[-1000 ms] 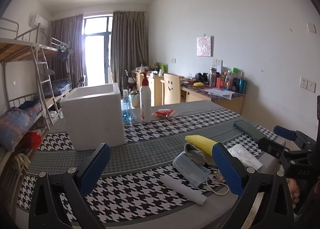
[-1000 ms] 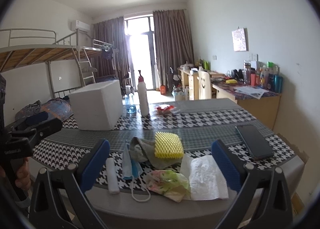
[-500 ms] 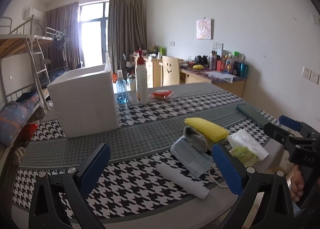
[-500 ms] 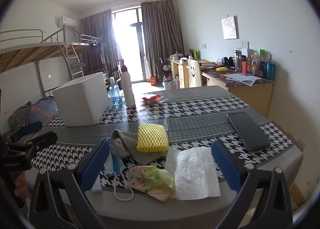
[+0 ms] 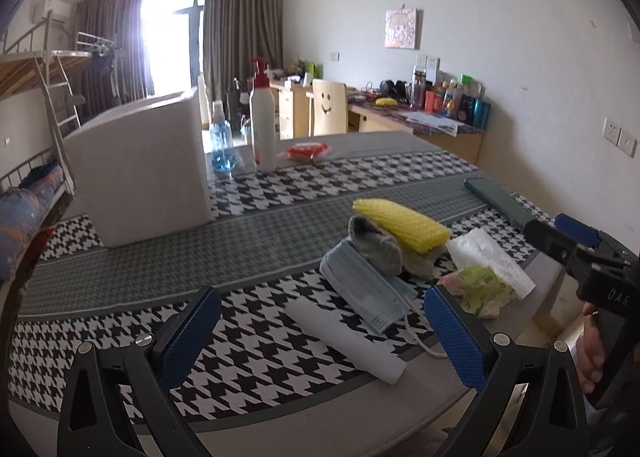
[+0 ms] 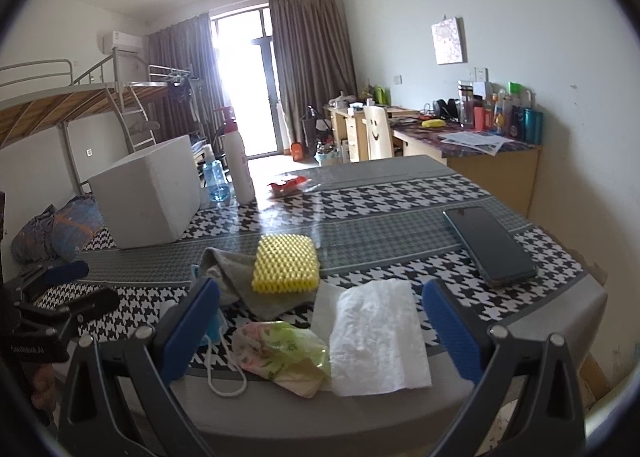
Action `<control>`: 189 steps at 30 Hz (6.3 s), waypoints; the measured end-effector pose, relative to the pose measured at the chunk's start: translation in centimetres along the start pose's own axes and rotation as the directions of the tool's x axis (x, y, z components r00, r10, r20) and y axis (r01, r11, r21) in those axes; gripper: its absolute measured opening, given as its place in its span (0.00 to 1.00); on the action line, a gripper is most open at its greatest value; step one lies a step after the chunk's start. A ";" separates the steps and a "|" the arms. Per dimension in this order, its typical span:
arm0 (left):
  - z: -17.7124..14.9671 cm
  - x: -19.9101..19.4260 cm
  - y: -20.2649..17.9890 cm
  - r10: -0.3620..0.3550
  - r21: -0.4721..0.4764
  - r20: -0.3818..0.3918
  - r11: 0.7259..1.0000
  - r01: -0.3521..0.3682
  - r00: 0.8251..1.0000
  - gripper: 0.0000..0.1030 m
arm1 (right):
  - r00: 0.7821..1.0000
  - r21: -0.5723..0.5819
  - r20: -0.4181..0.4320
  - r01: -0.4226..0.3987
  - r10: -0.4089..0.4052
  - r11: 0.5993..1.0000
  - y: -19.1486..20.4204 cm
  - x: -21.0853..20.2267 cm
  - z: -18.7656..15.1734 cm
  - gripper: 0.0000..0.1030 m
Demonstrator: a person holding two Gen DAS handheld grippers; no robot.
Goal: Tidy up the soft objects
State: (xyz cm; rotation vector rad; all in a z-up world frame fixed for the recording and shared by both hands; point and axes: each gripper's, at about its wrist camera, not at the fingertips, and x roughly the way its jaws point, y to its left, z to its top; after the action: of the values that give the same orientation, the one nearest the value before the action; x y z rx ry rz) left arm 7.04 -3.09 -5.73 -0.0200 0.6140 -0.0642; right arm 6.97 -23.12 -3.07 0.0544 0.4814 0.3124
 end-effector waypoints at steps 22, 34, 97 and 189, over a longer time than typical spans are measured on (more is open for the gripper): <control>-1.9 5.7 0.0 -0.041 -0.112 -0.235 0.994 0.014 0.971 0.69 | 0.998 0.054 -0.038 0.060 -0.058 0.997 -2.1 1.3 -0.6 0.99; -1.8 7.1 -1.0 -0.002 -0.101 -0.279 0.995 -0.028 0.960 0.54 | 0.995 0.060 -0.056 0.085 -0.082 0.995 -3.5 1.7 -0.9 0.99; -1.9 6.2 -0.9 0.015 0.017 -0.229 1.000 -0.011 0.973 0.10 | 0.985 0.042 -0.129 0.122 -0.116 0.992 -4.6 2.6 1.6 0.07; 9.0 0.0 5.4 0.083 0.064 0.200 0.993 -0.097 0.976 0.10 | 0.992 -0.059 0.057 -0.106 0.109 0.993 5.3 4.2 9.0 0.08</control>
State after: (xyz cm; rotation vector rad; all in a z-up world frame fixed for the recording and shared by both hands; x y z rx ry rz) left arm 12.50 2.34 1.44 0.0719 0.4136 0.0034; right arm 13.18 -16.62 3.66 0.0352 0.4102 0.4289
